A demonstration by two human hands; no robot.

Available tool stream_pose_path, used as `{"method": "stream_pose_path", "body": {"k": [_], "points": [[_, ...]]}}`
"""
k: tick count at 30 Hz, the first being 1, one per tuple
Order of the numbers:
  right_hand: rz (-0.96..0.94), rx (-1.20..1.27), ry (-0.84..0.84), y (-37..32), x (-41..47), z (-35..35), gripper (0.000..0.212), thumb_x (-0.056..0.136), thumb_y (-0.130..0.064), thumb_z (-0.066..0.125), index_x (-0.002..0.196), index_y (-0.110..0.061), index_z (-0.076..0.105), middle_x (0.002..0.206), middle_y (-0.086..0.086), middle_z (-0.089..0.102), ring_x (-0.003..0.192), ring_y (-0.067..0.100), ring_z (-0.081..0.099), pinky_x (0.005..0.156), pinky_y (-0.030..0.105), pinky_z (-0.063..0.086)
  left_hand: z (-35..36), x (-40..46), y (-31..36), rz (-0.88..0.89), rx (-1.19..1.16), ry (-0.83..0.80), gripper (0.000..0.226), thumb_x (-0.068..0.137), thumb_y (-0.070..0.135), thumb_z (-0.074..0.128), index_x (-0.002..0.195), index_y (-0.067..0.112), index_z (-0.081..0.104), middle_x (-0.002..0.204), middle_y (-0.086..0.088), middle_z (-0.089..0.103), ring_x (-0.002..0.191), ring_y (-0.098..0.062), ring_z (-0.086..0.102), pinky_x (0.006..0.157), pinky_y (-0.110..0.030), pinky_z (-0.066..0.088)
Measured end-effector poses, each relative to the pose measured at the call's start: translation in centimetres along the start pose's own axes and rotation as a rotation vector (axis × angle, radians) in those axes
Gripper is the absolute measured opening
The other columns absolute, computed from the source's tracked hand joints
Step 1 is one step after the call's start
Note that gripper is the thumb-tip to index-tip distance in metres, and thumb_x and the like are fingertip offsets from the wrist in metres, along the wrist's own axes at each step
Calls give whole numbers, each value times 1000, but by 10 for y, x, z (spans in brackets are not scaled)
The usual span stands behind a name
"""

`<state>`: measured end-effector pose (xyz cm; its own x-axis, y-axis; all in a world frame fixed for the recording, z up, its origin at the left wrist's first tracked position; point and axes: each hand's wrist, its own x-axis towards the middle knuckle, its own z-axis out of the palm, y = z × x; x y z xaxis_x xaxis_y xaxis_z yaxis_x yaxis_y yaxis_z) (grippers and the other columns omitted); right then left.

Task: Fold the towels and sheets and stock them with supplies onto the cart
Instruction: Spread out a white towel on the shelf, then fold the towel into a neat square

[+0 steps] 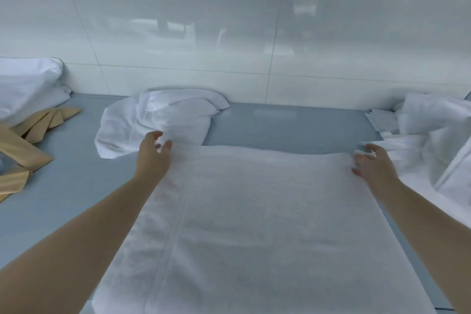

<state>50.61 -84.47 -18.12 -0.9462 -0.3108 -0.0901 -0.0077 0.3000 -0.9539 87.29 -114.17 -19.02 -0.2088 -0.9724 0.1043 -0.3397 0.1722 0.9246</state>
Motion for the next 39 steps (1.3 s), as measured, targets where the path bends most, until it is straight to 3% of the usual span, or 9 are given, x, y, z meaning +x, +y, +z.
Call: {"method": "stream_pose_path", "body": {"k": [2, 5, 8, 10, 15, 30, 32, 36, 39], "points": [[-233, -334, 39, -5, -15, 7, 50, 93, -19, 60, 140, -17, 42, 141, 13, 46, 122, 29, 47, 103, 40, 37, 5, -17, 8, 272, 265, 19, 39, 94, 26, 57, 131, 16, 49, 138, -9, 46, 127, -28, 43, 103, -36, 35], [-534, -678, -160, -4, -53, 34, 54, 95, -35, 54, 145, -21, 37, 153, 10, 31, 141, 25, 27, 114, 41, 18, 28, -52, 26, 491, 592, -221, 51, 93, 46, 51, 141, 27, 44, 154, -5, 31, 143, -28, 22, 114, -44, 21], [-499, -1122, -379, 6, -79, 63, 63, 89, -72, 22, 147, -50, 11, 161, -12, -4, 148, 18, -8, 114, 57, -5, 57, -74, 29, 514, 963, -498, 70, 86, 75, 20, 149, 48, 8, 162, 8, -4, 148, -25, -11, 116, -58, -5], [-449, -1251, -460, 13, -83, 70, 71, 78, -83, 4, 144, -57, -5, 159, -16, -16, 147, 20, -17, 109, 65, -10, 66, -77, 22, 439, 1060, -587, 76, 79, 83, 9, 146, 52, -8, 160, 10, -16, 146, -28, -20, 111, -64, -11], [-442, -1278, -436, 25, -71, 70, 83, 62, -91, -12, 138, -60, -18, 157, -19, -19, 147, 19, -15, 108, 68, -6, 71, -66, 5, 383, 1071, -563, 84, 65, 90, -4, 141, 57, -17, 159, 15, -16, 145, -34, -18, 108, -68, -11], [-471, -1229, -414, -1, 27, 107, 85, 63, -92, -1, 142, -62, -6, 159, -20, -9, 148, 17, -8, 109, 69, -2, 135, 25, 21, 370, 1056, -546, 83, 67, 92, 7, 143, 60, -3, 160, 18, -7, 147, -32, -12, 105, -71, -9], [-466, -1235, -416, -4, 31, 109, 84, 64, -92, 0, 142, -61, -5, 159, -20, -8, 148, 17, -7, 109, 68, -2, 138, 27, 24, 388, 1038, -515, 80, 72, 89, 11, 145, 57, 7, 161, 16, 1, 148, -31, -5, 107, -69, -5], [-423, -1241, -413, -6, 30, 104, 78, 76, -87, 8, 146, -55, -2, 160, -17, -8, 148, 15, -6, 111, 64, -2, 127, 23, 21, 536, 952, -267, 60, 86, 72, 28, 132, 38, 47, 145, 2, 41, 136, -24, 32, 109, -52, 19], [-292, -1287, -325, -5, 27, 83, 72, 86, -77, 8, 150, -46, -3, 161, -8, -8, 149, 20, -3, 115, 59, 2, 105, 24, 11, 406, 960, -346, 65, 90, 69, 24, 147, 37, 29, 157, 3, 24, 145, -17, 16, 115, -52, 8]]}}
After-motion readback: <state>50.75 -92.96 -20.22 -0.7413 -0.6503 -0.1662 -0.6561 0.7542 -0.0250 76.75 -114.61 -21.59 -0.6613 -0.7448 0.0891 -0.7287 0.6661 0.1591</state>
